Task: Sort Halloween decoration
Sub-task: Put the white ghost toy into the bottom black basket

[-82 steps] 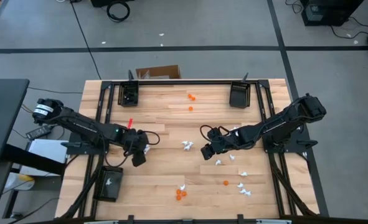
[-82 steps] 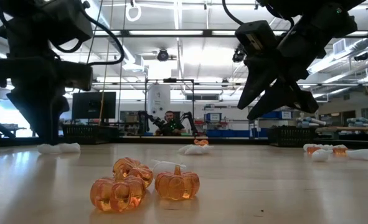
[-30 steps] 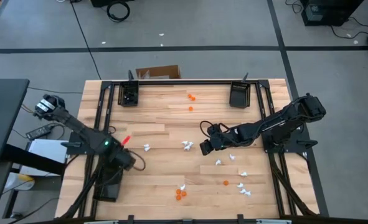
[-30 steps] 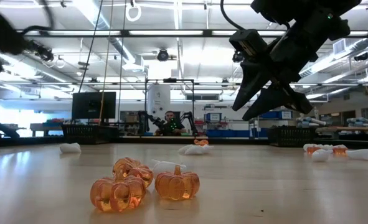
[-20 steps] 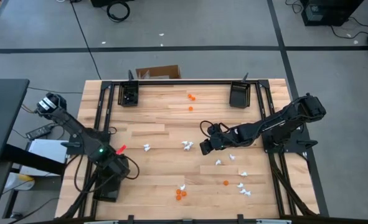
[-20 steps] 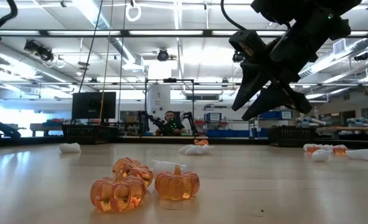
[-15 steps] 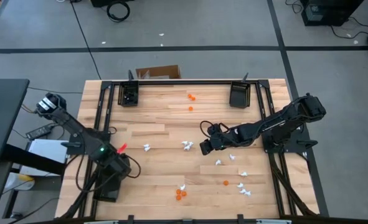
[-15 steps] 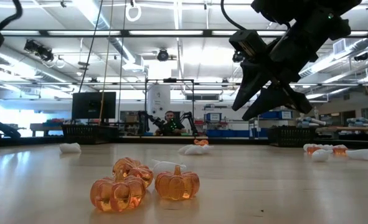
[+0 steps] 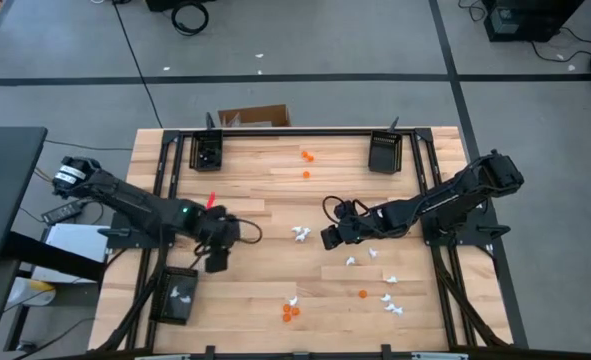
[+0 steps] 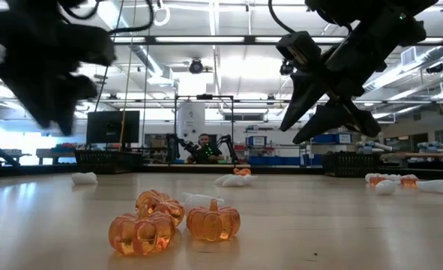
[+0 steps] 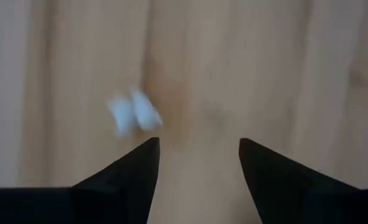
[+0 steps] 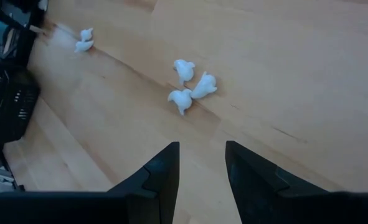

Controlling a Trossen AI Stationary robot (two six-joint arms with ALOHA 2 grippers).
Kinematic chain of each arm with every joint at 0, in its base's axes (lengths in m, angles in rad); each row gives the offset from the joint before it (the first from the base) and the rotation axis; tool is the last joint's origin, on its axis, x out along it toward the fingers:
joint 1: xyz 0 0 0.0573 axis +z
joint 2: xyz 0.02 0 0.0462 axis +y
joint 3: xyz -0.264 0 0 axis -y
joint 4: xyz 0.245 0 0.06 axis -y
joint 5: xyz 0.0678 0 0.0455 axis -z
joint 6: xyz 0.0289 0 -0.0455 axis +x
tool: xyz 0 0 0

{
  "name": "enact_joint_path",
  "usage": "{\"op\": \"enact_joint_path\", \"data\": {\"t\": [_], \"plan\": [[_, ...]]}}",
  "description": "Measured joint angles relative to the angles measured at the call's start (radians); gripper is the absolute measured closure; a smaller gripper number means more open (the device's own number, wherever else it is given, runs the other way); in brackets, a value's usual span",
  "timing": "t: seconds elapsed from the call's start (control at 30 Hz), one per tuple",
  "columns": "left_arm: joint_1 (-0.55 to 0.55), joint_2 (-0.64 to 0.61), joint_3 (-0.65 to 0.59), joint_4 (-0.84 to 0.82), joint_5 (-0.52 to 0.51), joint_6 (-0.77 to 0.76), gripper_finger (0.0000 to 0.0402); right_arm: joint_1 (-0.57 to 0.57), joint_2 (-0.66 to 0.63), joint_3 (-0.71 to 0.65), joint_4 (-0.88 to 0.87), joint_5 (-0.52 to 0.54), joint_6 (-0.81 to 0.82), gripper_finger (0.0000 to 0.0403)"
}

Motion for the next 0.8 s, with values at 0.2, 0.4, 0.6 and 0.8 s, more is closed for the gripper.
{"op": "enact_joint_path", "data": {"t": [0.2,0.4,0.6,0.8], "plan": [[0.138,0.008,-0.120,0.142,-0.016,0.198,0.0173,0.053,0.000,0.000,-0.001,0.056,0.093,0.0265],[0.225,0.008,-0.171,0.220,-0.013,0.259,0.0173,0.092,0.000,0.000,-0.026,0.099,0.165,0.0265],[0.247,0.007,-0.215,0.283,0.024,0.326,0.0174,0.093,0.000,0.000,-0.045,0.102,0.194,0.0265],[0.244,0.007,-0.270,0.337,0.024,0.343,0.0193,0.091,0.000,0.000,-0.046,0.102,0.199,0.0265]]}}
